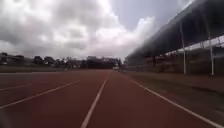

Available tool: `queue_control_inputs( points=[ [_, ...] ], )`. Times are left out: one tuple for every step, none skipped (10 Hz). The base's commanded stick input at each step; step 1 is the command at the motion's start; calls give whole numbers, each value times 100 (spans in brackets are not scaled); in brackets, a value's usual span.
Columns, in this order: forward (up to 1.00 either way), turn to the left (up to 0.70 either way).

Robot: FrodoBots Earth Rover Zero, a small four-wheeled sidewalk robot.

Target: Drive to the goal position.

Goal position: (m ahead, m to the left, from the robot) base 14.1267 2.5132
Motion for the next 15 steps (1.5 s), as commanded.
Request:
queue_control_inputs(
  points=[
    [70,0],
    [70,0],
    [70,0],
    [70,0],
    [70,0],
    [70,0],
    [70,0],
    [70,0],
    [70,0],
    [70,0],
    [70,0],
    [70,0],
    [70,0],
    [70,0],
    [70,0]
  ],
)
